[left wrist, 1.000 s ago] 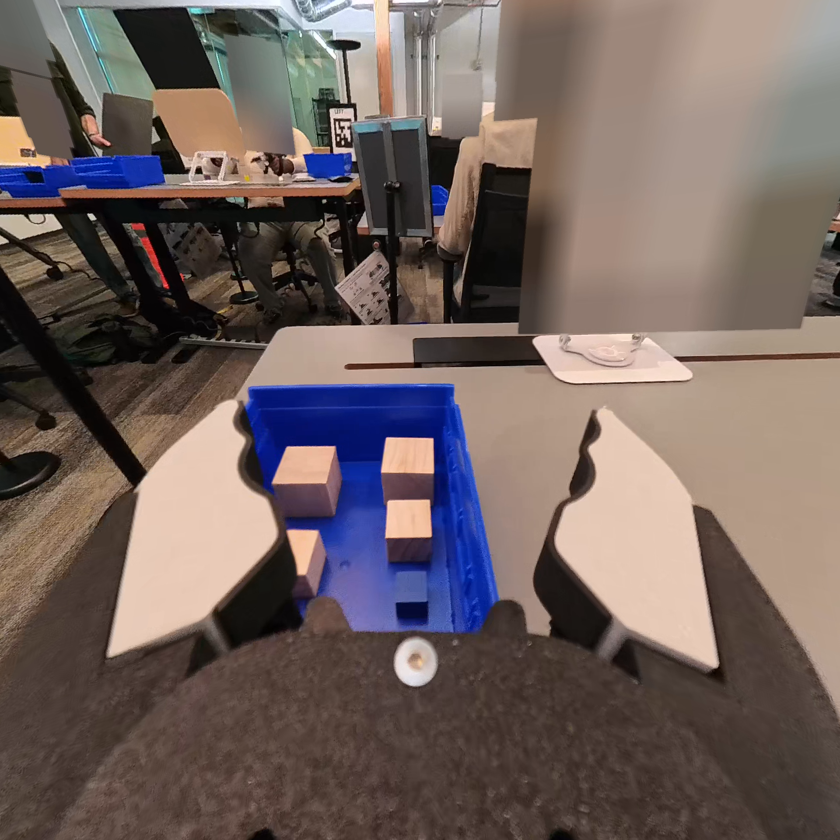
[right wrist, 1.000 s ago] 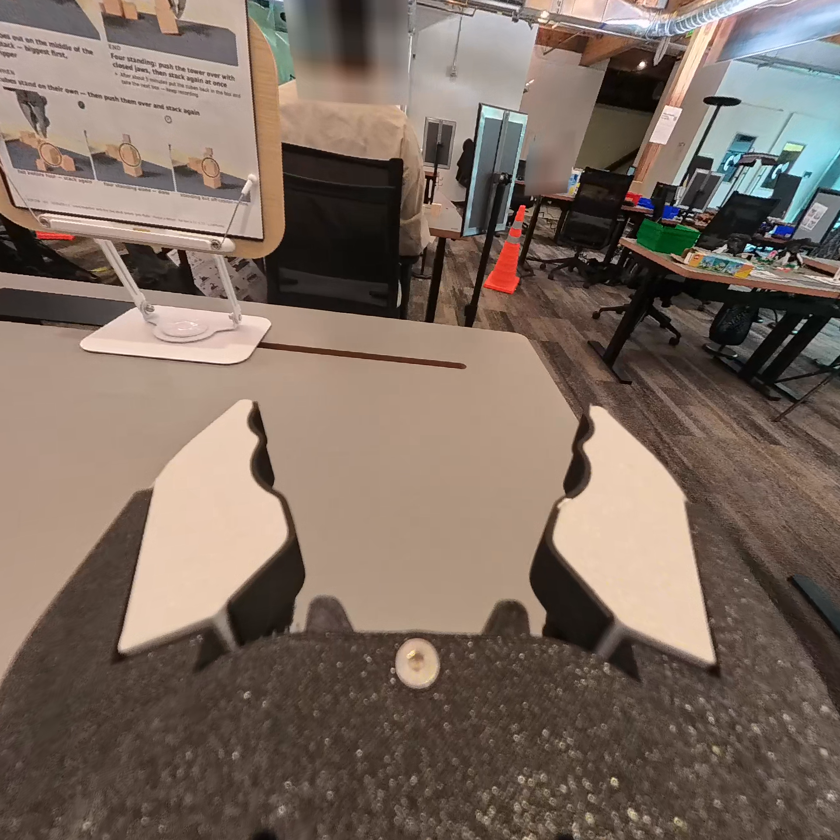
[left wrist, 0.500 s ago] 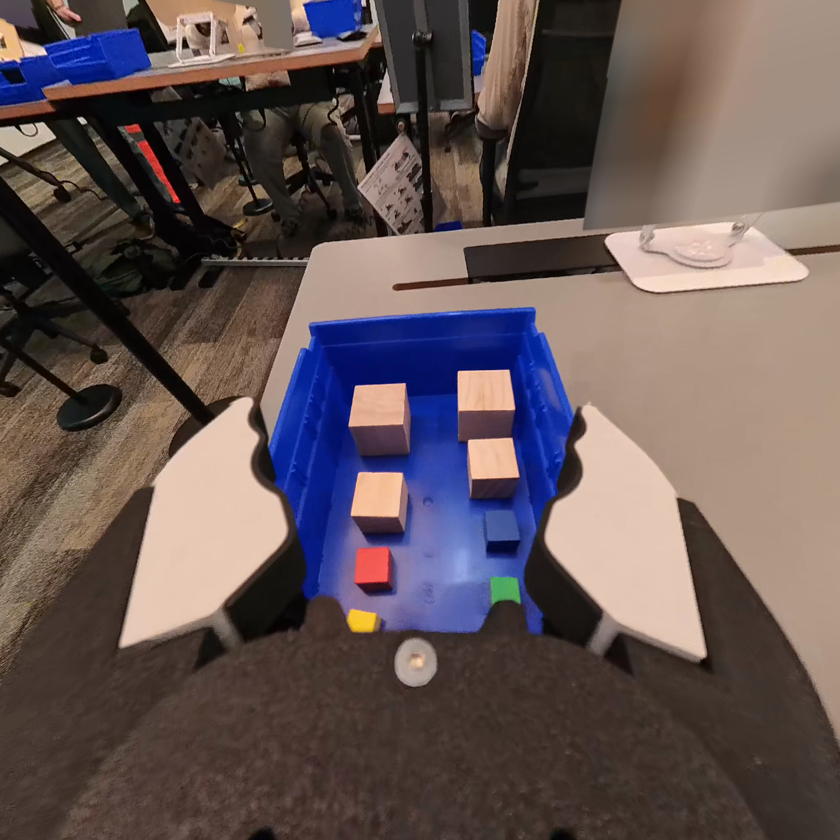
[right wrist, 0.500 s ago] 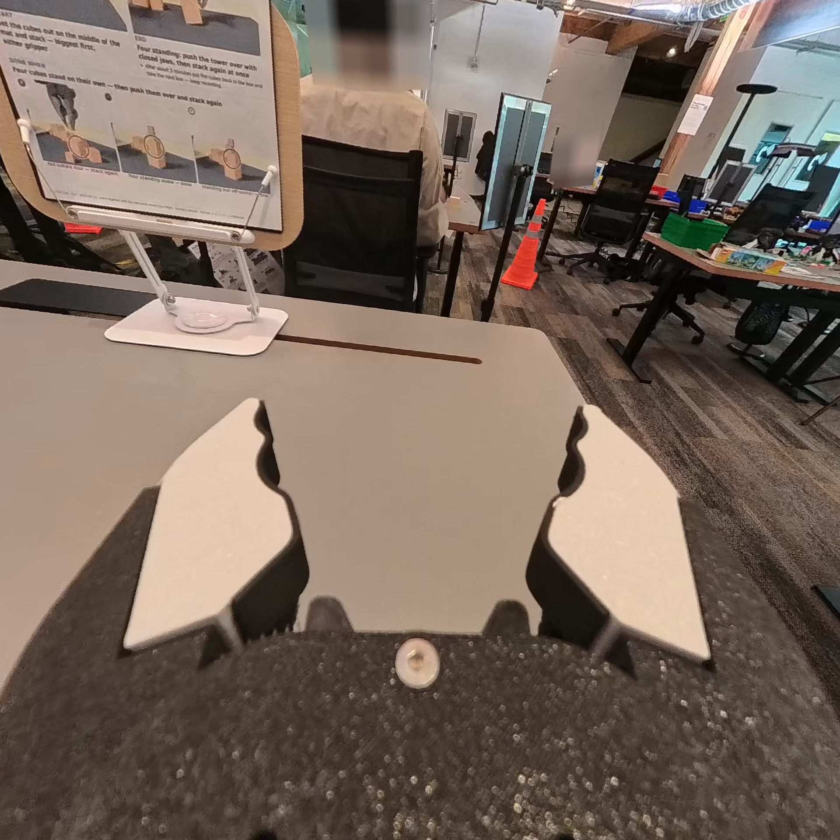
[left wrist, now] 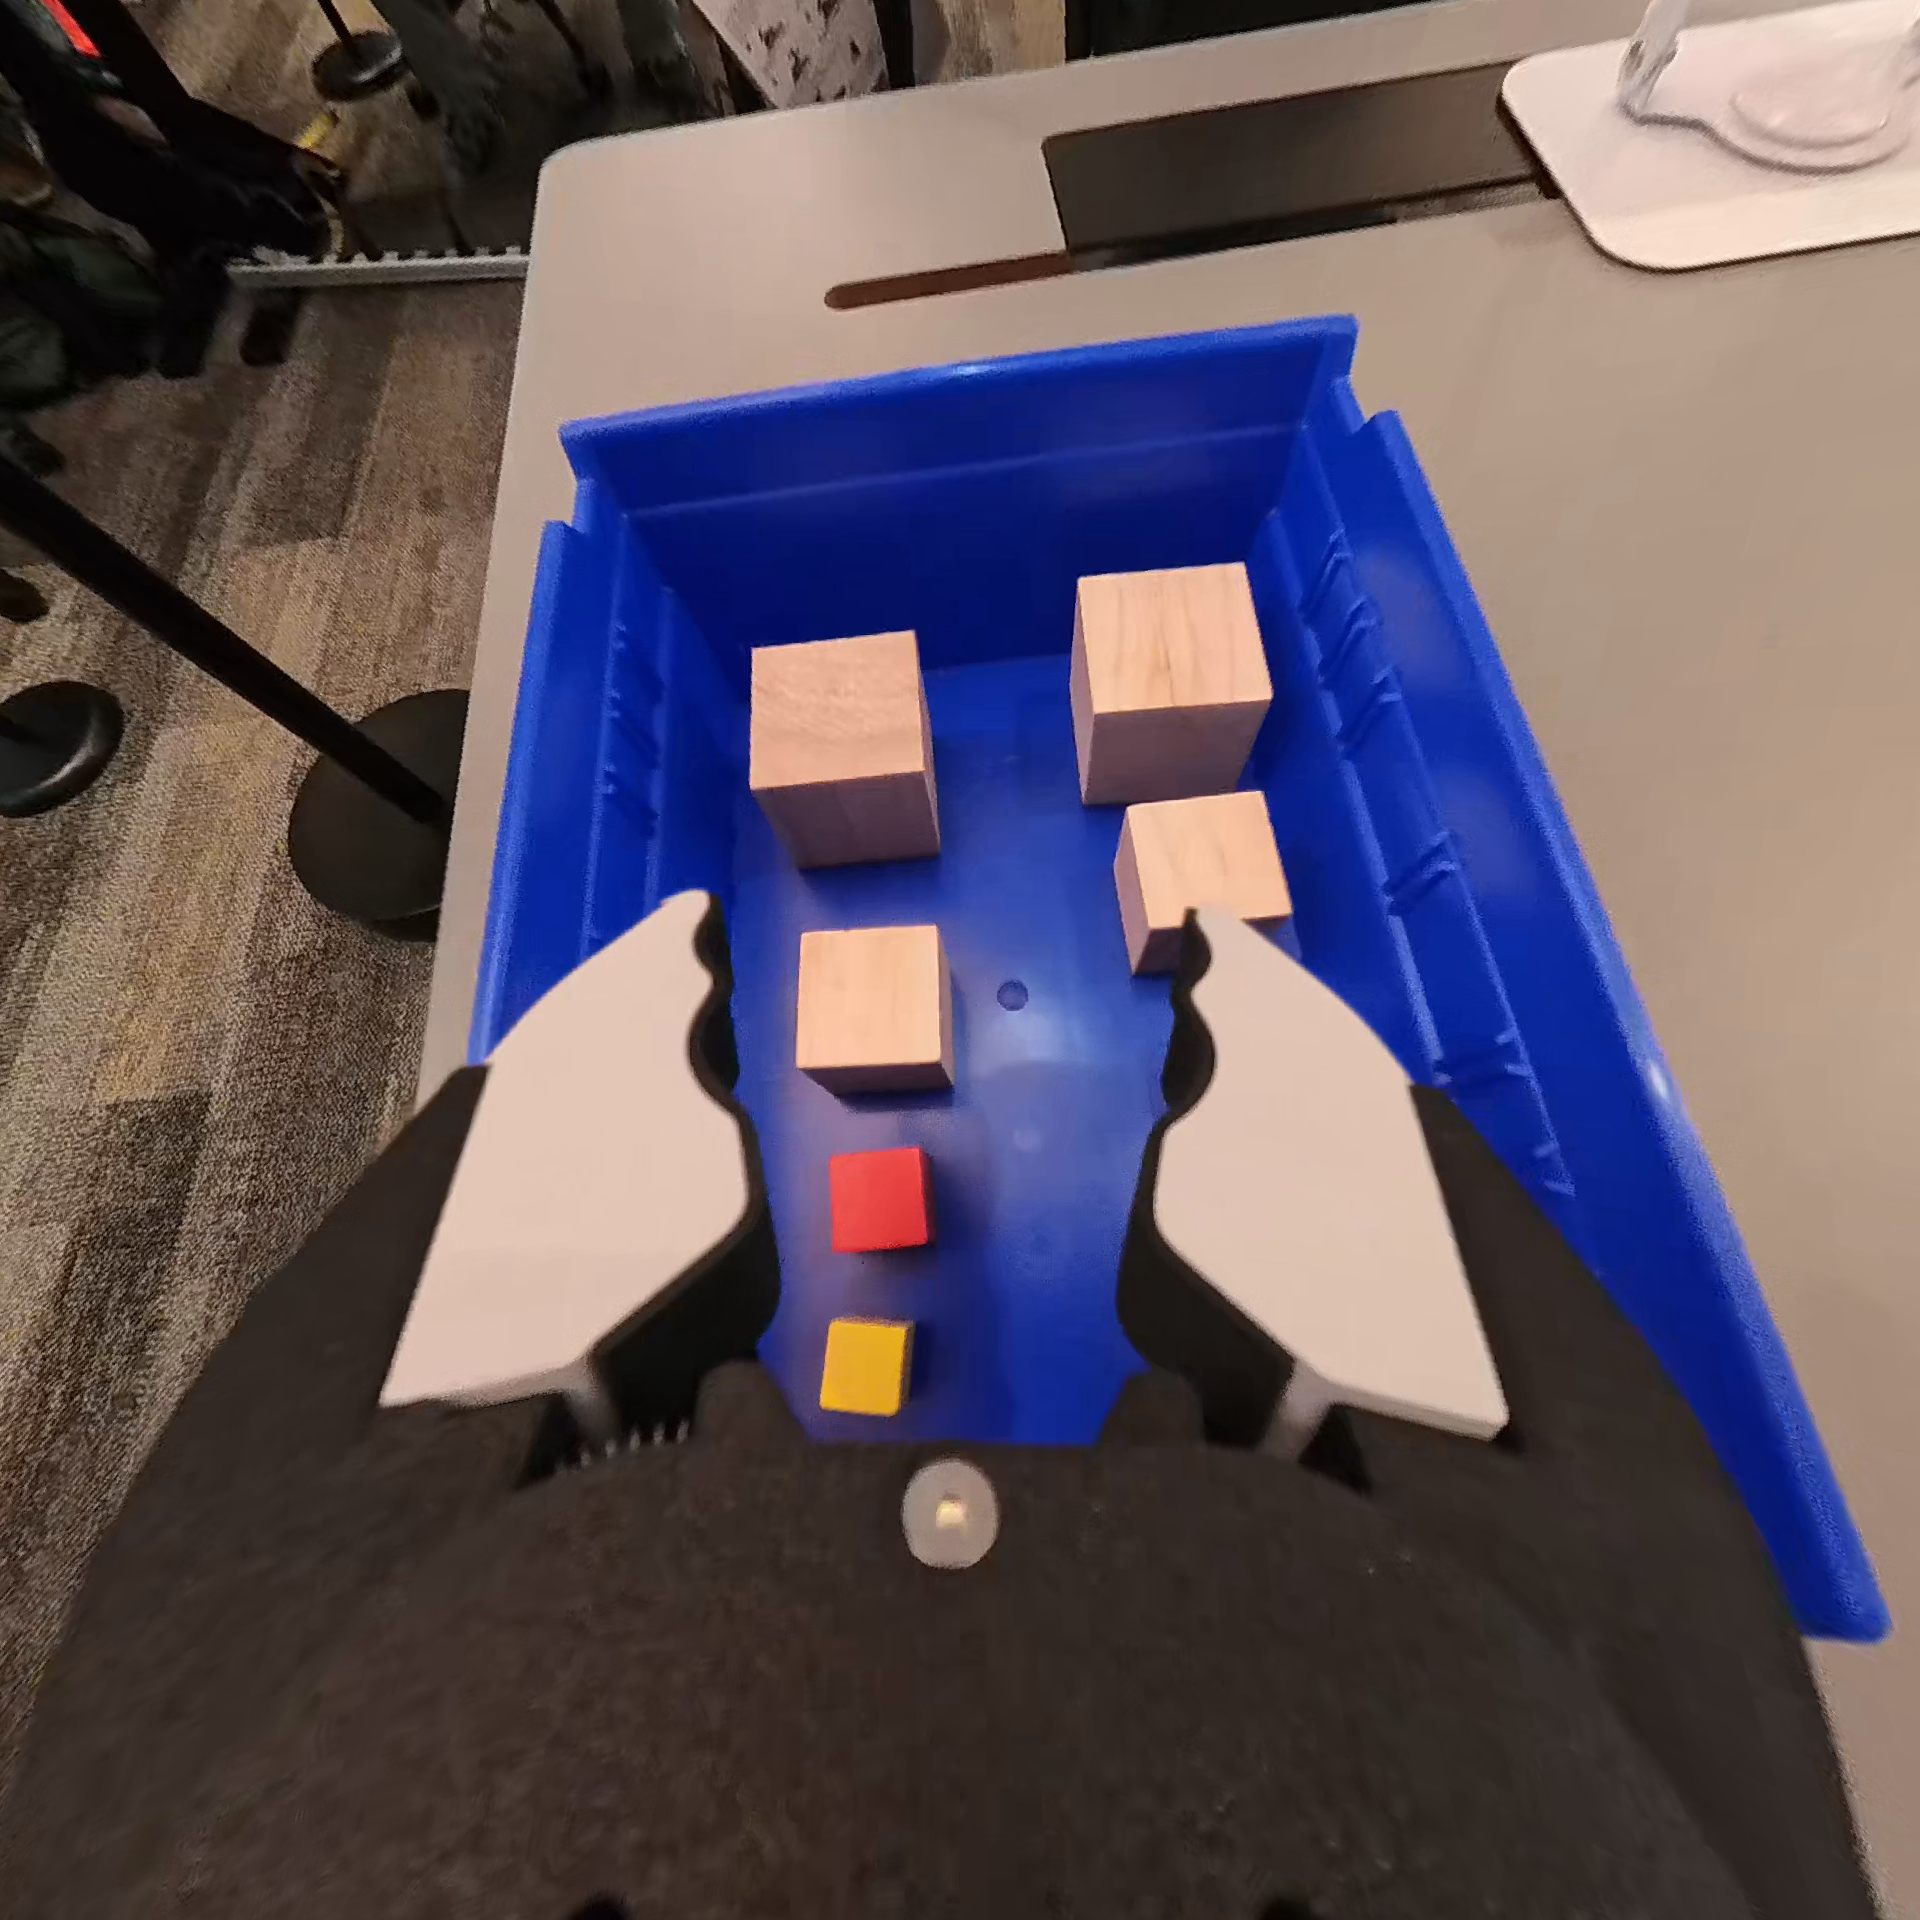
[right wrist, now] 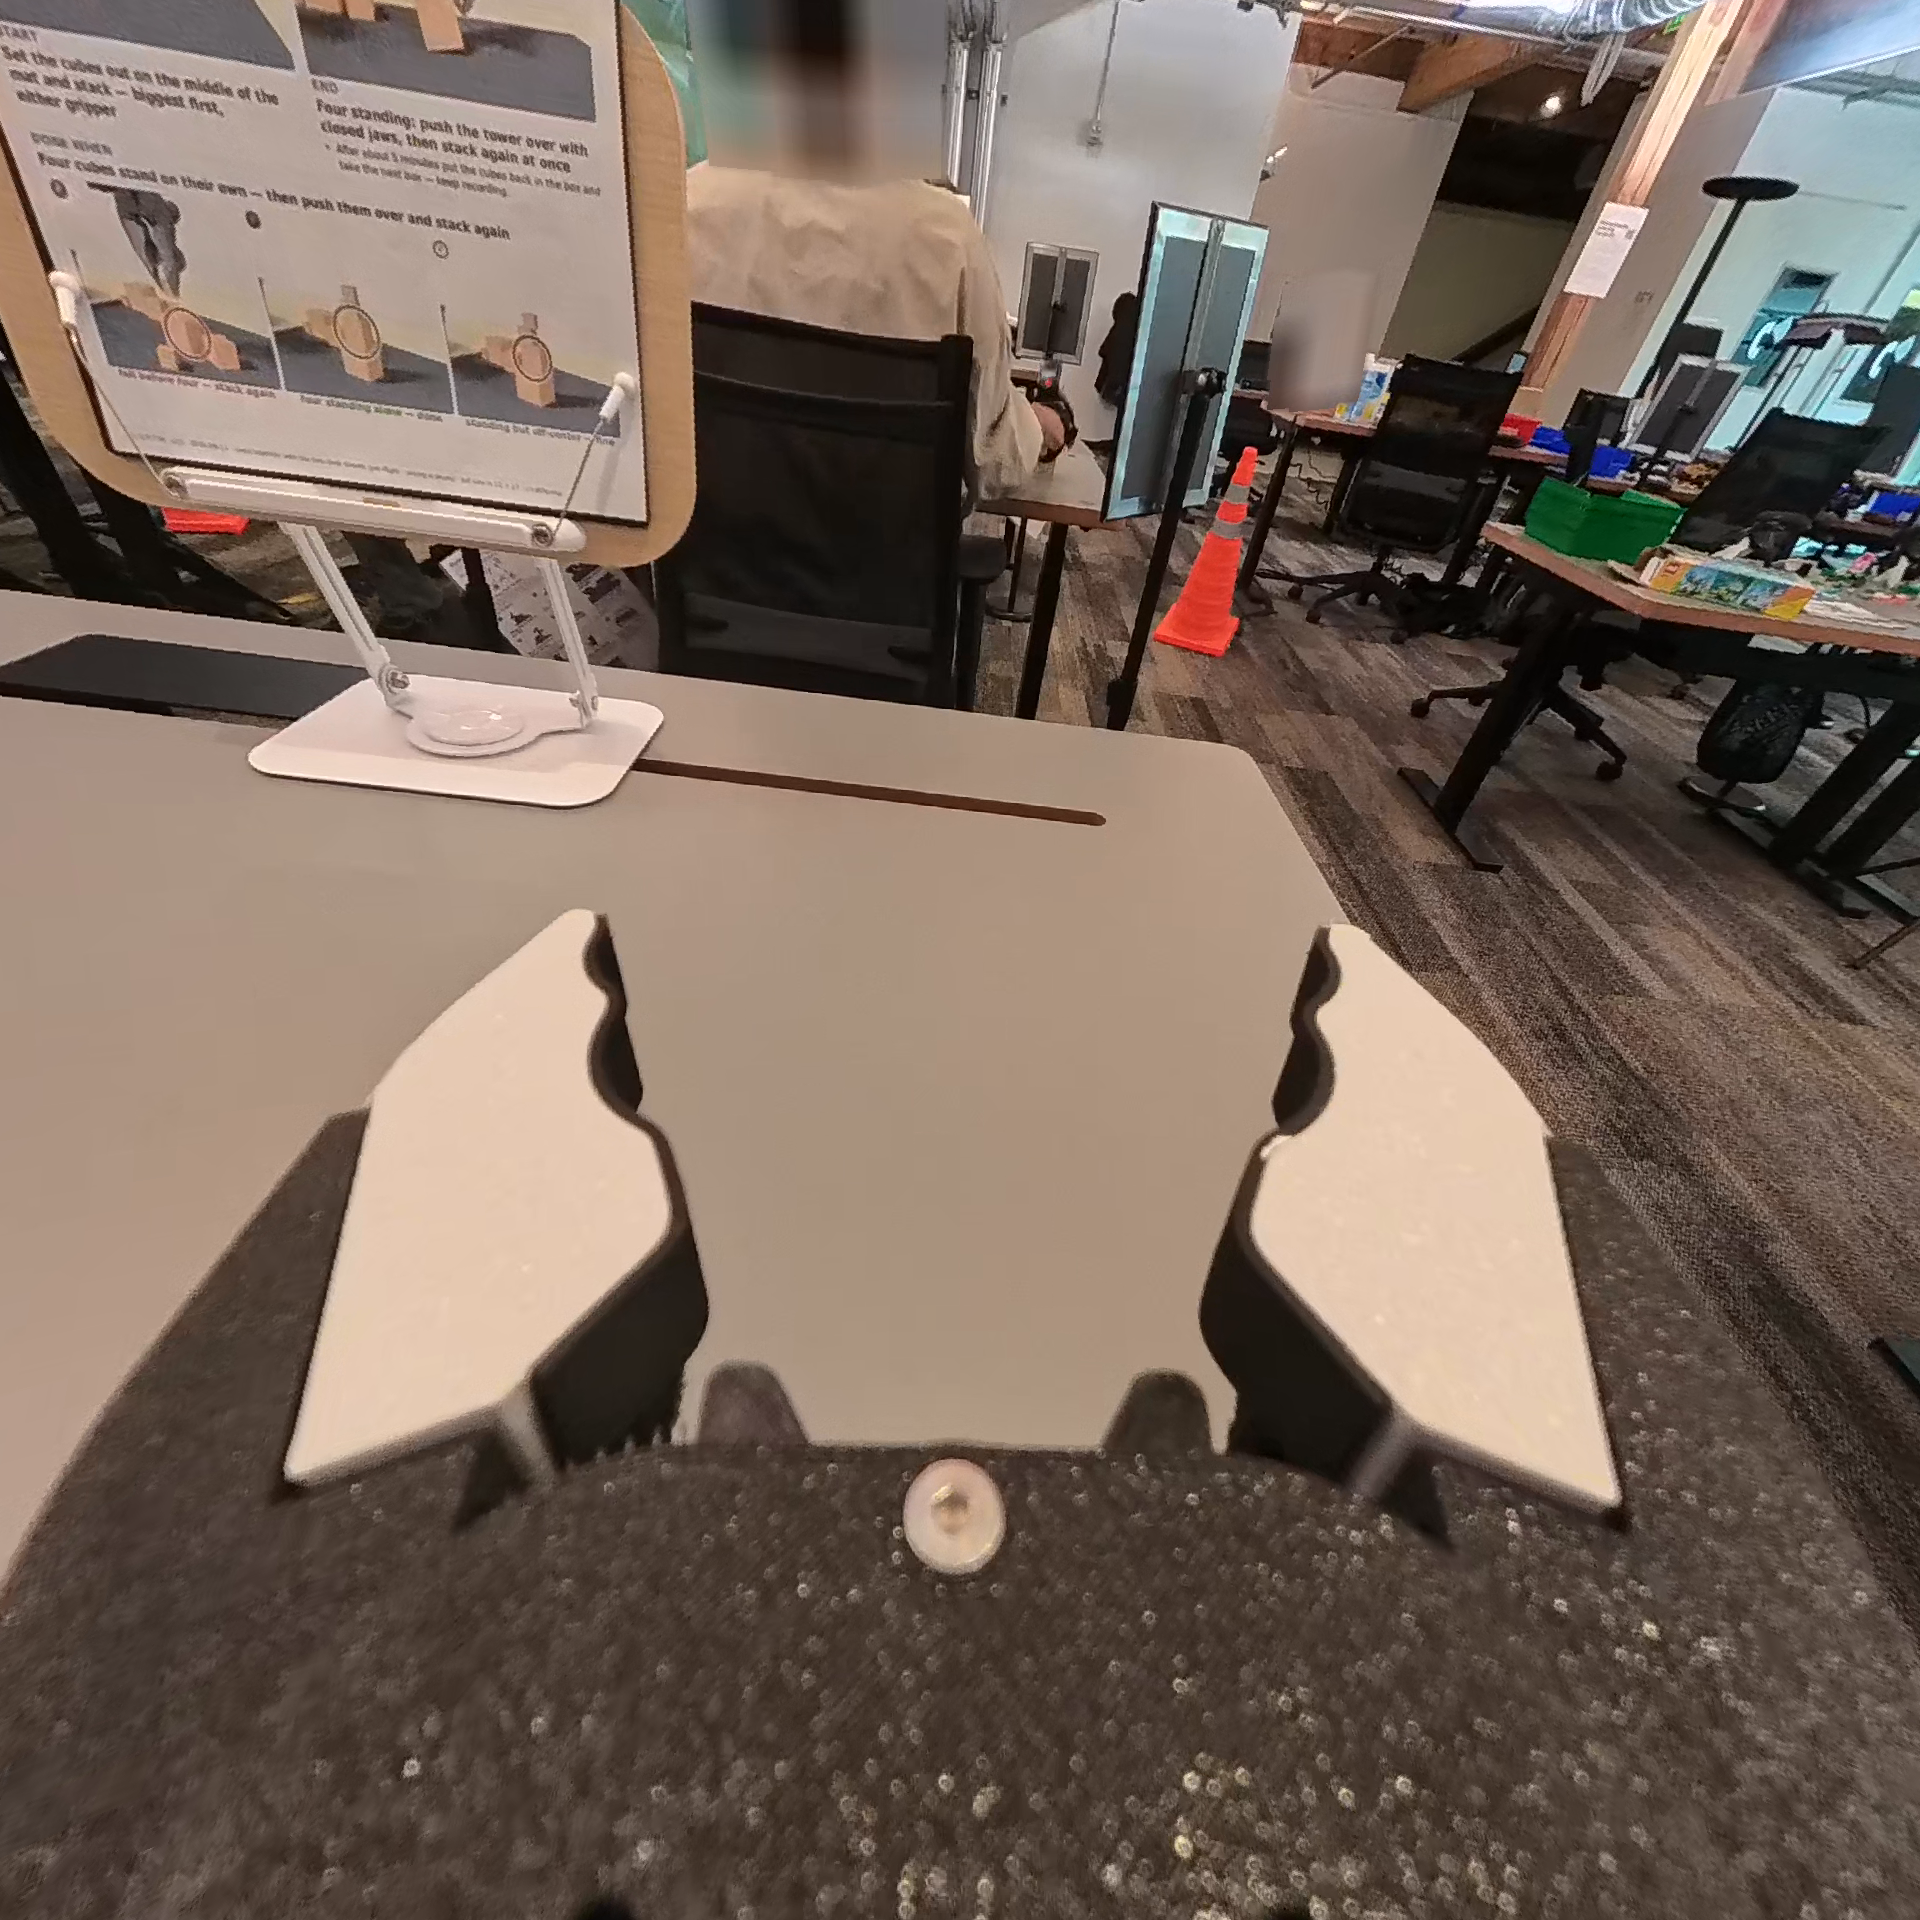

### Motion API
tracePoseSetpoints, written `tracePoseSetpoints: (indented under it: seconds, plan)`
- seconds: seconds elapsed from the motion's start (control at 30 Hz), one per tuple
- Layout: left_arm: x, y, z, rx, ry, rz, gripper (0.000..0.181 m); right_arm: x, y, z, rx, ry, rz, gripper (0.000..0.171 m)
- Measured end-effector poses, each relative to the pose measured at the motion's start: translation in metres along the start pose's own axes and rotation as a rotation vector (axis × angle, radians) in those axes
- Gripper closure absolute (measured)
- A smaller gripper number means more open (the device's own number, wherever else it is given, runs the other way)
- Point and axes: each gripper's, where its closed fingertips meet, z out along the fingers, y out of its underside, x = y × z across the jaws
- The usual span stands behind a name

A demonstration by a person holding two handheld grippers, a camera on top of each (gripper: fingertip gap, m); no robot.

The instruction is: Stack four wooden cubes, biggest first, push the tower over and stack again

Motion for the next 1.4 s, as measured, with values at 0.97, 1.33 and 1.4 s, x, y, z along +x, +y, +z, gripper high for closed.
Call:
tracePoseSetpoints:
  seconds: [0.97,1.33,1.4]
  plan:
    - [-0.01,0.023,0.052,-0.224,-0.054,0.04,0.105,0.001,-0.001,0.004,-0.011,-0.007,-0.02,0.051]
    - [-0.017,0.003,0.085,-0.268,-0.083,0.057,0.101,0.01,0.003,0.001,-0.024,0.016,-0.022,0.051]
    - [-0.02,0.003,0.091,-0.284,-0.088,0.059,0.101,0.012,0.005,0.001,-0.029,0.019,-0.023,0.051]
